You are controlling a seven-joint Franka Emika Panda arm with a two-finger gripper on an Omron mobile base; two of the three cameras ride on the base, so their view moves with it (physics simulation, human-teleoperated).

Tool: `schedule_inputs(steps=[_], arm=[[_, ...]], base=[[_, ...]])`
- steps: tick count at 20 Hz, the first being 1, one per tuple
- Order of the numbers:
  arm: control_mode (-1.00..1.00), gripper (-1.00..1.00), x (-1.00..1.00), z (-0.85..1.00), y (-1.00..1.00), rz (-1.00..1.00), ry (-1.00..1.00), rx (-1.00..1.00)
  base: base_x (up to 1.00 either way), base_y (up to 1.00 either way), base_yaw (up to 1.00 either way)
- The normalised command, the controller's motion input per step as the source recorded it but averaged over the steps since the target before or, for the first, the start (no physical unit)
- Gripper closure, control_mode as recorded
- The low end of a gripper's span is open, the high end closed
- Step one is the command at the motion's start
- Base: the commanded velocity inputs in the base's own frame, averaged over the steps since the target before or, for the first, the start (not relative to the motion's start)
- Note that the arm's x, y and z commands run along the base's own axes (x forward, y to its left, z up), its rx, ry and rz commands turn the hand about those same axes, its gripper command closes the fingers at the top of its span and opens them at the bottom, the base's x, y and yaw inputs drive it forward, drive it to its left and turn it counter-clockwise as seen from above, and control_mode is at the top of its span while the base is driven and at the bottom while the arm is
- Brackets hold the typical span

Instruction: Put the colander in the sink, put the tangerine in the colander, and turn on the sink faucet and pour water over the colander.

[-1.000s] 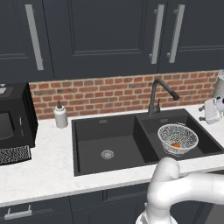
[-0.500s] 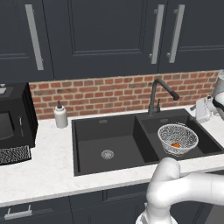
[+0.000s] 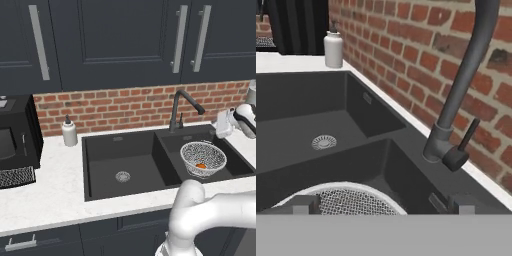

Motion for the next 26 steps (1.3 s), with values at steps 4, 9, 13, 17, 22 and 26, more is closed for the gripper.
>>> schedule_inputs(steps=[4, 9, 13, 17, 22, 26], arm=[[-1.0, -1.0, 0.51, 0.0, 0.0, 0.0, 0.0, 0.0], [-1.0, -1.0, 0.34, 0.0, 0.0, 0.06, 0.0, 0.01], [-1.0, -1.0, 0.33, 0.0, 0.0, 0.13, 0.0, 0.05], [-1.0, -1.0, 0.39, 0.0, 0.0, 0.17, 0.0, 0.11], [-1.0, -1.0, 0.28, 0.0, 0.0, 0.15, 0.02, 0.11], [-1.0, -1.0, 0.08, -0.03, 0.04, 0.03, 0.0, 0.07]], base=[[0.0, 0.0, 0.0], [0.0, 0.0, 0.0], [0.0, 0.0, 0.0], [0.0, 0.0, 0.0], [0.0, 0.0, 0.0], [0.0, 0.0, 0.0]])
